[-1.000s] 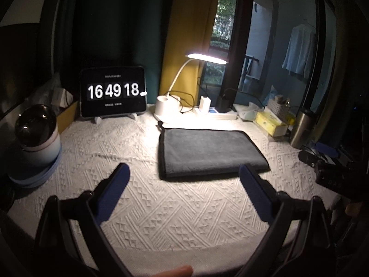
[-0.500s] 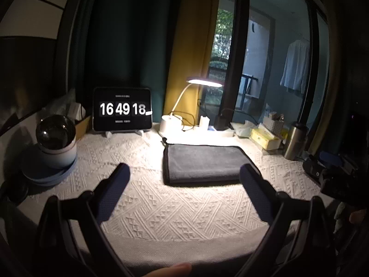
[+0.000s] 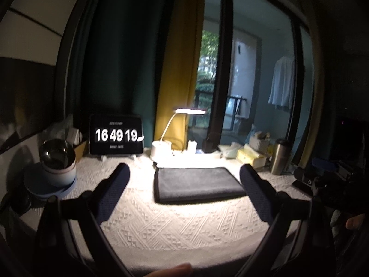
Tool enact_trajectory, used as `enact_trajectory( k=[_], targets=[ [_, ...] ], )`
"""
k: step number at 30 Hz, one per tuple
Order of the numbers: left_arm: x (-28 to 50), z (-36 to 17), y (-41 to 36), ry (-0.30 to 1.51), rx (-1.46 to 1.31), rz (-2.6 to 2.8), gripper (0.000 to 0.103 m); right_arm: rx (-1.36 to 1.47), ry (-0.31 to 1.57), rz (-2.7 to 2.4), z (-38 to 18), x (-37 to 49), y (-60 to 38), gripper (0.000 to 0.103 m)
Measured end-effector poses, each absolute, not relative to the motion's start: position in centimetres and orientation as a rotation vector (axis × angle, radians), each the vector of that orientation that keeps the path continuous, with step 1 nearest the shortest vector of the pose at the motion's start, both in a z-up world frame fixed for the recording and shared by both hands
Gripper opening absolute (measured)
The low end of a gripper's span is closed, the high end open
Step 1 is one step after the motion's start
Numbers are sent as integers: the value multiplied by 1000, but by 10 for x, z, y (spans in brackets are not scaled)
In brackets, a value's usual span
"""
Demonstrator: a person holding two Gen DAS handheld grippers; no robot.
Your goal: Fold towel
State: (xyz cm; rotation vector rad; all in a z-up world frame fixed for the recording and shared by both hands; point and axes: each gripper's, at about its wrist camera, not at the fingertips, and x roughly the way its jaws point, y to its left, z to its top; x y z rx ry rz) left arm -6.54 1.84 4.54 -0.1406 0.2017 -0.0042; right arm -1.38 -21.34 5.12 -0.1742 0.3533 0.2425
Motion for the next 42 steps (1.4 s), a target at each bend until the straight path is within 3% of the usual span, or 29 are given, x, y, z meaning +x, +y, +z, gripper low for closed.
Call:
enact_trajectory(
  k=[8, 42],
  targets=[
    [-76, 54, 17, 135, -137, -2, 97, -165, 261, 219, 66, -32, -221, 77],
    [-62, 46, 19, 193, -169, -6, 97, -165, 310, 238, 54, -20, -219, 77]
  ],
)
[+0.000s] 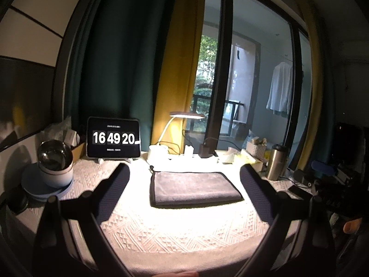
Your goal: Fold towel
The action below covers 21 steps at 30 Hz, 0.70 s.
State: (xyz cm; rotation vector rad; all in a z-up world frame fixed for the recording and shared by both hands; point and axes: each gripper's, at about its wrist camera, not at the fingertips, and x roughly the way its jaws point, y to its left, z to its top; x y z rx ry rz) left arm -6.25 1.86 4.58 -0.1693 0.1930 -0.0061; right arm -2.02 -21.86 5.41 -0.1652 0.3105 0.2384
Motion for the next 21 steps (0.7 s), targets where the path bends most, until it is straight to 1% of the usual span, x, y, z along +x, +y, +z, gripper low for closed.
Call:
enact_trajectory(
  k=[21],
  targets=[
    [-58, 40, 20, 218, -187, -5, 97, -160, 324, 232, 51, -18, -221, 77]
  ],
)
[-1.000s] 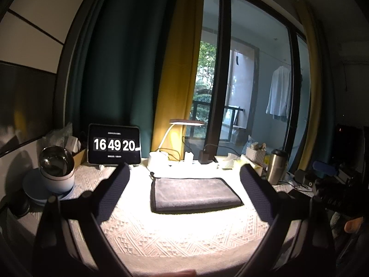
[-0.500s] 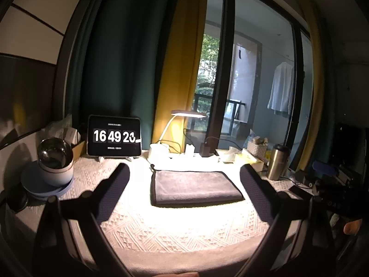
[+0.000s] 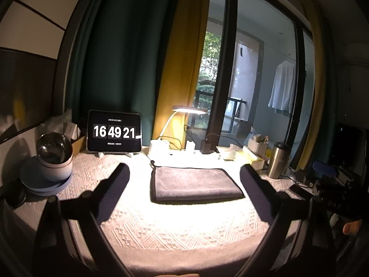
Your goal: Fold towel
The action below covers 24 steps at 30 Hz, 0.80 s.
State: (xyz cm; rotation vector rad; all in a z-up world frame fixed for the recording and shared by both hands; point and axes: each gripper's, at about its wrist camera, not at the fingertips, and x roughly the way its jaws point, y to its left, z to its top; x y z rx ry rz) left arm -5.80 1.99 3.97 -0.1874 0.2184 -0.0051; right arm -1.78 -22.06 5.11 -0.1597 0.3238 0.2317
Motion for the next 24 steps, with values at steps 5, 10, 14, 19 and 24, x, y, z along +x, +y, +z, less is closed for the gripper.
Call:
enact_trajectory(
  k=[5, 10, 14, 19, 24],
  targets=[
    [-58, 40, 20, 218, -189, -2, 97, -160, 324, 231, 51, -17, -221, 77],
    [-58, 40, 19, 218, -187, -3, 97, -160, 322, 230, 51, -17, -221, 77],
    [-58, 40, 20, 220, -188, -3, 97, -160, 323, 230, 51, -17, -221, 77],
    [-58, 39, 19, 221, -189, -3, 97, -161, 323, 231, 51, -17, -221, 77],
    [-60, 39, 17, 204, -181, 7, 97, -170, 329, 227, 50, -17, -222, 77]
  ],
)
